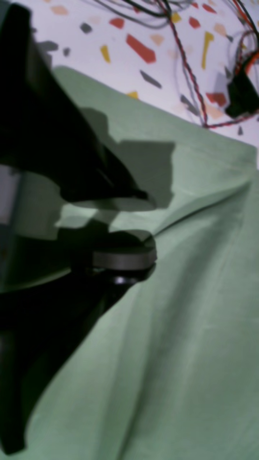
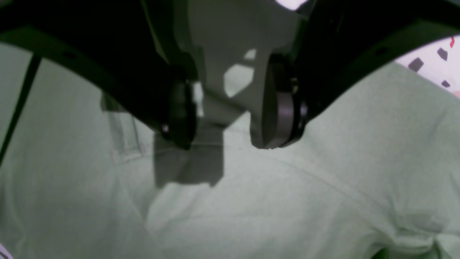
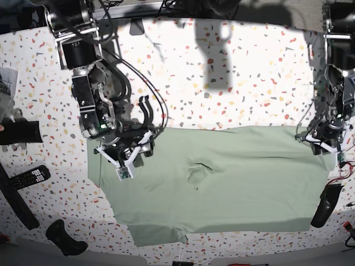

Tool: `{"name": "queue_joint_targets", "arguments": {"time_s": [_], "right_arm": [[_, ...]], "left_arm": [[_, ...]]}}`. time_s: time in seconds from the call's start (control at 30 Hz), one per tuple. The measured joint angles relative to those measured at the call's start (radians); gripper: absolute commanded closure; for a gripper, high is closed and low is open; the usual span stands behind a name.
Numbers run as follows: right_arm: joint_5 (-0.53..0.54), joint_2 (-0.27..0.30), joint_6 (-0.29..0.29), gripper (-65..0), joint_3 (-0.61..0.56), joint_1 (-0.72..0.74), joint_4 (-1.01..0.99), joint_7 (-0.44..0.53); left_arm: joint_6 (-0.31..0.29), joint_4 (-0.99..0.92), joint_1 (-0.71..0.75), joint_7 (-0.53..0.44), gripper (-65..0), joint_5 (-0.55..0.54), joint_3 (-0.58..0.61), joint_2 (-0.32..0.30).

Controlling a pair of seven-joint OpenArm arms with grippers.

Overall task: Fold the T-shirt properly
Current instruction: 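Pull the shirt hem toward the robot with both grippers, flattening it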

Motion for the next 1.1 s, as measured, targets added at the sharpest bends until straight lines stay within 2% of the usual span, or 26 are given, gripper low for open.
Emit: {"name": "queue_joint_targets", "arguments": {"time_s": [0.2, 0.3, 0.47, 0.6, 0.87, 1.1], "right_arm": [[0.0, 0.0, 0.0, -30.5, 0.003, -0.055, 0.072, -0.015], [0.0, 0.0, 0.0, -30.5, 0.003, -0.077, 0.1, -0.022], [-0.004, 0.0, 0.0, -30.5, 0.003, -0.126, 0.142, -0.022], [-0.054, 0.0, 0.0, -30.5, 0.003, -0.18, 0.193, -0.016], [-0.079, 0.0, 0.0, -30.5, 0.006, -0.321, 0.328, -0.016], [-0.079, 0.0, 0.002, -30.5, 0.121, -0.475, 0.449, -0.025]], "left_arm": [[0.001, 0.124, 0.093, 0.031, -15.0, 0.0, 0.0, -0.032], [0.006, 0.142, 0.096, 0.082, -15.0, 0.0, -0.001, -0.036], [0.008, 0.149, 0.12, 0.069, -15.0, -0.009, -0.001, -0.038], [0.008, 0.191, 0.167, 0.058, -15.0, -0.01, -0.005, -0.041], [0.023, 0.417, 0.328, 0.115, -15.0, -0.002, -0.006, -0.043], [0.023, 0.52, 0.427, 0.137, -15.0, 0.001, -0.006, -0.043]]}}
